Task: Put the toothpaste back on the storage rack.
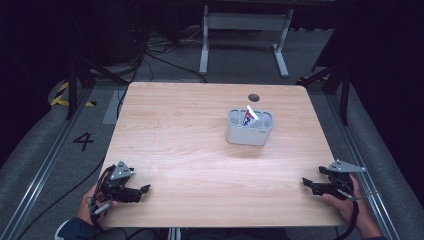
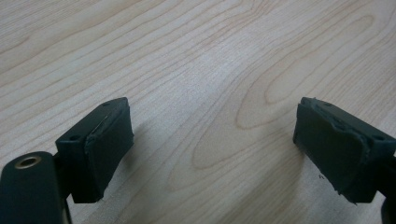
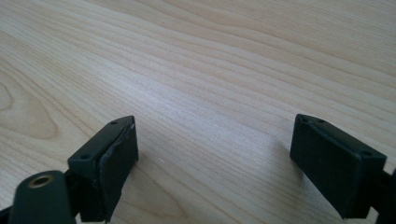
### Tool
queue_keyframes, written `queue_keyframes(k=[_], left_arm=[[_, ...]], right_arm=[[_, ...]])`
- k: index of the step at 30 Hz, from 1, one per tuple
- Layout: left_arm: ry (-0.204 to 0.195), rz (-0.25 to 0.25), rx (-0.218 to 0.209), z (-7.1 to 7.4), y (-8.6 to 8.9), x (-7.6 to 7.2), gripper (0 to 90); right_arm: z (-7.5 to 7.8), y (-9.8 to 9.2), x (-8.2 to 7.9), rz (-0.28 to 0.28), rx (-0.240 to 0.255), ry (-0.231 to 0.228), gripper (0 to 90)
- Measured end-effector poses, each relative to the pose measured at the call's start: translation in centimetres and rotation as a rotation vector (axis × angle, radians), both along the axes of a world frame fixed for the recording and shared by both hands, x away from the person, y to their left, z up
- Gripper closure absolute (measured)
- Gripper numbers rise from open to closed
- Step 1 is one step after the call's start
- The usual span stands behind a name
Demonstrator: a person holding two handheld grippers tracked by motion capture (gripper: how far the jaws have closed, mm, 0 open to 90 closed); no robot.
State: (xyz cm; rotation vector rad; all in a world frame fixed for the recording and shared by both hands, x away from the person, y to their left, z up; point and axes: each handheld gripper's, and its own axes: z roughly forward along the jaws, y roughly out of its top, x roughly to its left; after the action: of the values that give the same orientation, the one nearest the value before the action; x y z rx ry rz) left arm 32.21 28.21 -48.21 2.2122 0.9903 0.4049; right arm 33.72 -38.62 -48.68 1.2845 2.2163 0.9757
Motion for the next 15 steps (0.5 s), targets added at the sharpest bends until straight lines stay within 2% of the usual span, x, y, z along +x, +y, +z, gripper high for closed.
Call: queue_keyframes(k=[7, 10, 13, 15], left_arm=[[-0.001, 0.003, 0.002, -0.01, -0.03, 0.06, 11.1], [0.013, 0.008, -0.001, -0.01, -0.11, 0.05, 9.6], [0.009, 0.002, 0.014, 0.05, -0.13, 0.22, 8.4], [0.019, 0.012, -0.001, -0.08, -0.29, 0.24, 7.1]], right_arm=[[0.0, -0.01, 0.01, 0.002, 0.0, 0.0, 15.6], [0.0, -0.01, 0.01, 0.002, -0.001, -0.001, 15.6], [0.0, -0.01, 0.01, 0.003, -0.001, -0.001, 15.6], [0.0, -0.01, 0.01, 0.003, -0.001, -0.001, 15.6]])
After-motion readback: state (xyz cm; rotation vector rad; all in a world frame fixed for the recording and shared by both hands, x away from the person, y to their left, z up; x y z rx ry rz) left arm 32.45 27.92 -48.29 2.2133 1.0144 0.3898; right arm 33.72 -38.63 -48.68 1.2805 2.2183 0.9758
